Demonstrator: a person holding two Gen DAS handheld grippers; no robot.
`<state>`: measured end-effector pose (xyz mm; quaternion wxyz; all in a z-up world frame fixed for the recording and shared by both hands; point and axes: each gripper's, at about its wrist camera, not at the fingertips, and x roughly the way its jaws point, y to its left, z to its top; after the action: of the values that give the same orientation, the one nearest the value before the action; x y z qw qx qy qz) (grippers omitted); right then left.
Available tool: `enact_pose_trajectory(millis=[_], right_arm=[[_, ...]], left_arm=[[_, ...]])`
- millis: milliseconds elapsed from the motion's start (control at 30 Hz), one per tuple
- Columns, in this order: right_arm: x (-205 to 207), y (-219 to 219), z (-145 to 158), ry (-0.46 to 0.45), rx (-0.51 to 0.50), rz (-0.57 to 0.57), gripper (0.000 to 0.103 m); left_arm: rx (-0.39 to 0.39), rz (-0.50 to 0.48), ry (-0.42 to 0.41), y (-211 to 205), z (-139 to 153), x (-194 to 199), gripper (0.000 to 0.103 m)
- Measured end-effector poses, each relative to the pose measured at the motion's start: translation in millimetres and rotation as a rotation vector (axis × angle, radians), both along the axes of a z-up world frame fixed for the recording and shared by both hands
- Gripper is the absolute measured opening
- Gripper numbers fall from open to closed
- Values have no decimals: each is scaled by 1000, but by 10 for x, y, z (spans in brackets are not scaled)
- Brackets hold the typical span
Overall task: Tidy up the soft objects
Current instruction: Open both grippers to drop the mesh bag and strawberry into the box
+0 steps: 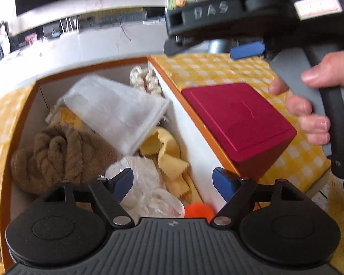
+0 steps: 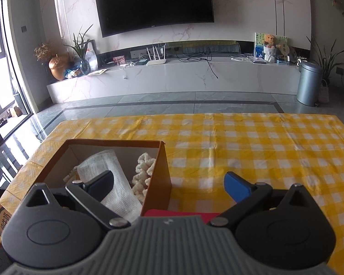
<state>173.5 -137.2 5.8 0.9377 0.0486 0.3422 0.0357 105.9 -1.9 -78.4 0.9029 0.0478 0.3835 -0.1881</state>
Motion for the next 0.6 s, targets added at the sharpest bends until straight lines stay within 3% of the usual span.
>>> enact_pose_trajectory(millis=[167, 433, 533, 600], right_arm=[[-44, -42, 28, -1, 13, -13, 100], [-241, -208, 408, -91, 7, -74, 100], [-428, -287, 533, -139, -13, -116, 101], [-554, -326, 565, -152, -55, -152, 101]], left_arm=[[20, 8, -39, -17, 90, 11, 100], [6, 119, -185, -74, 503, -100, 100], [75, 291, -237, -165, 645, -132, 100], [92, 393, -324, -207, 719, -216, 100]])
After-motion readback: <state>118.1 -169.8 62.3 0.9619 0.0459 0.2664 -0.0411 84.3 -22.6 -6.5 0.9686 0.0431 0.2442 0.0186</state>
